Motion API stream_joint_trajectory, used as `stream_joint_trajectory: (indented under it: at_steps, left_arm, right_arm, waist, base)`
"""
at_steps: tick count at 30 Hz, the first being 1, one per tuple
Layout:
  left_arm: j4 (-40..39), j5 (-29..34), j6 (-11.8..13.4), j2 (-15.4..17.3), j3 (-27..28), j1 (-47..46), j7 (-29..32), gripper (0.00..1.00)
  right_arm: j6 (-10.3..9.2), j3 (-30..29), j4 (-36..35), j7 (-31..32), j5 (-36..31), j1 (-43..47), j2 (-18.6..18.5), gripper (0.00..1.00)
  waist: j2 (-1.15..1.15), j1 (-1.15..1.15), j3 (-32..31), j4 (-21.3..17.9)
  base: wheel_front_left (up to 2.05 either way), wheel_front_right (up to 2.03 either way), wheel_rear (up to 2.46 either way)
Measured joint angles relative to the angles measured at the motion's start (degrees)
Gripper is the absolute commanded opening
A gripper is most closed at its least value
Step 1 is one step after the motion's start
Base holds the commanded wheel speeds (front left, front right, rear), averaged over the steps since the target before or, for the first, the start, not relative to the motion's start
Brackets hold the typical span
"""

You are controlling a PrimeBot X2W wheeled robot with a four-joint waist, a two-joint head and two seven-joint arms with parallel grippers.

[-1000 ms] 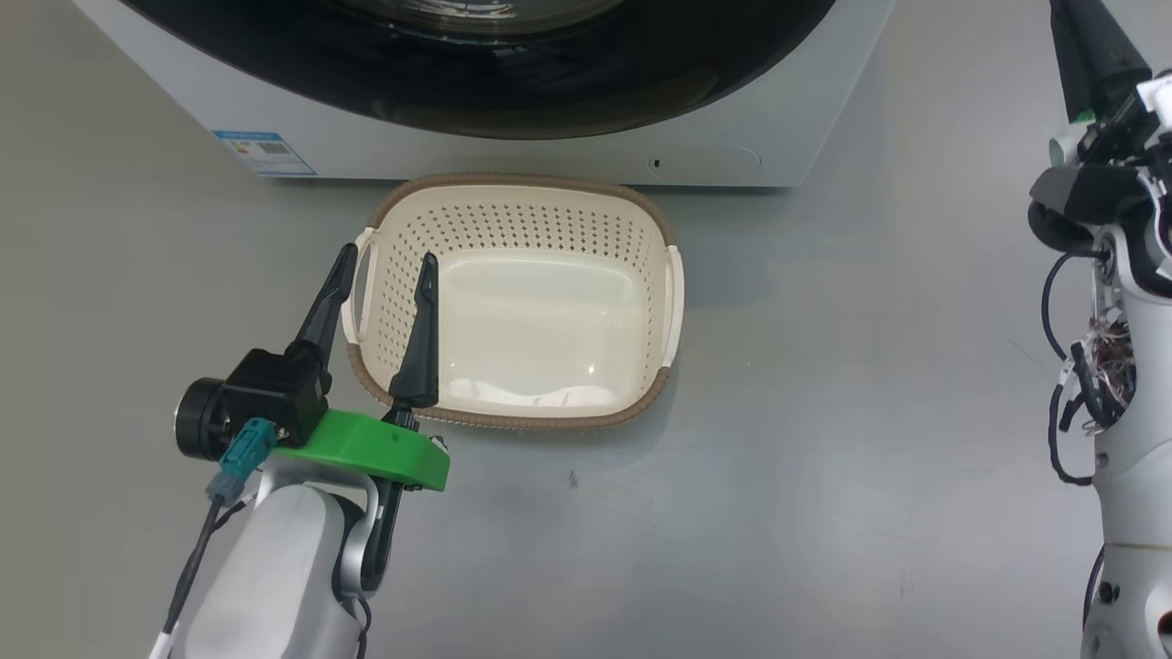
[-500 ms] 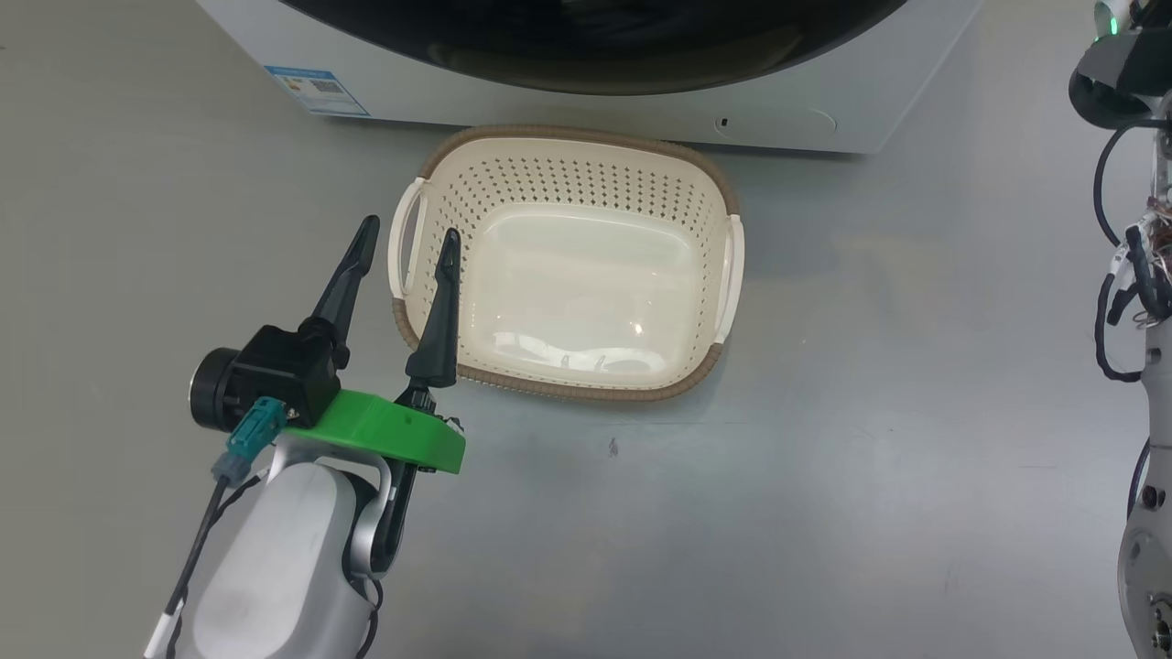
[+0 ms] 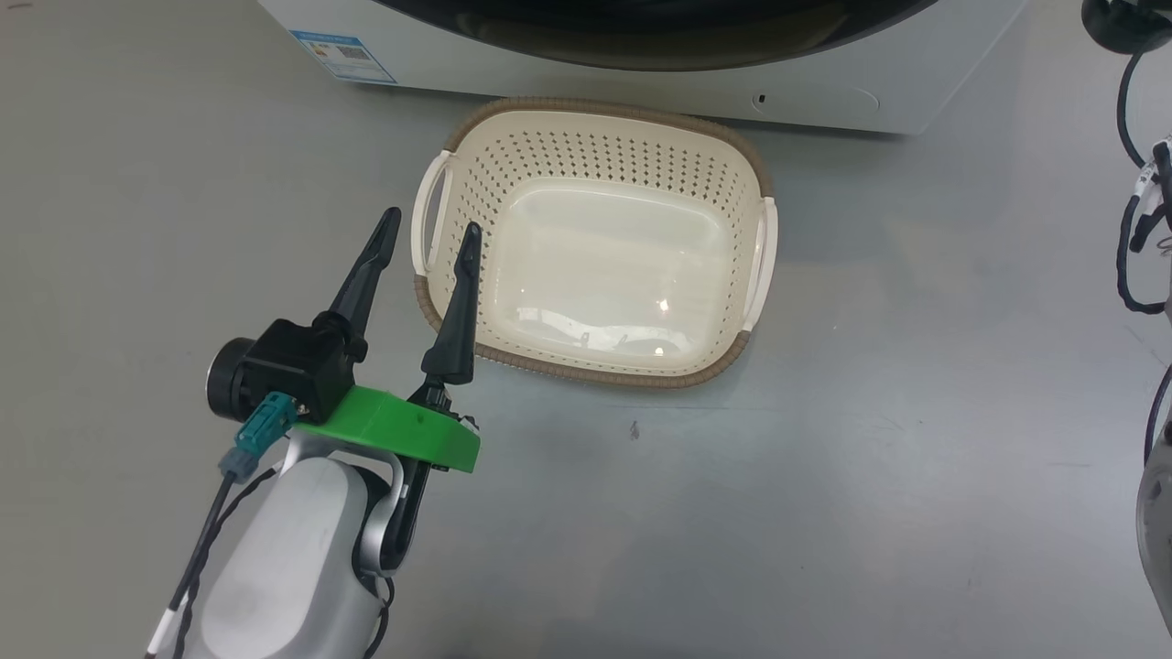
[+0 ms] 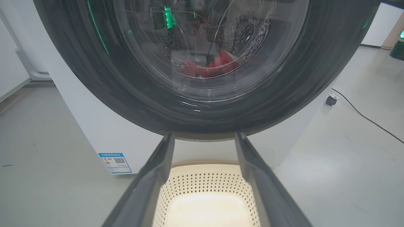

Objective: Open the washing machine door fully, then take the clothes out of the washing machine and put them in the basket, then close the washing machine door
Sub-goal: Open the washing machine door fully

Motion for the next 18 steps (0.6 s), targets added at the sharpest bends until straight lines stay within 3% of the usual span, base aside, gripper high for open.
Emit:
stream_joint_trajectory:
  at_steps: [18]
  left_arm:
    - [-0.07, -0.42, 1.04, -0.04, -0.46, -0.76, 0.0, 1.0]
  right_arm:
    - [0.23, 1.02, 5.39, 6.23, 2.0, -3.55, -1.51, 0.0]
  waist:
    - [0.0, 0.0, 0.63, -0.01]
  base:
    - [0.0, 0.0, 0.0]
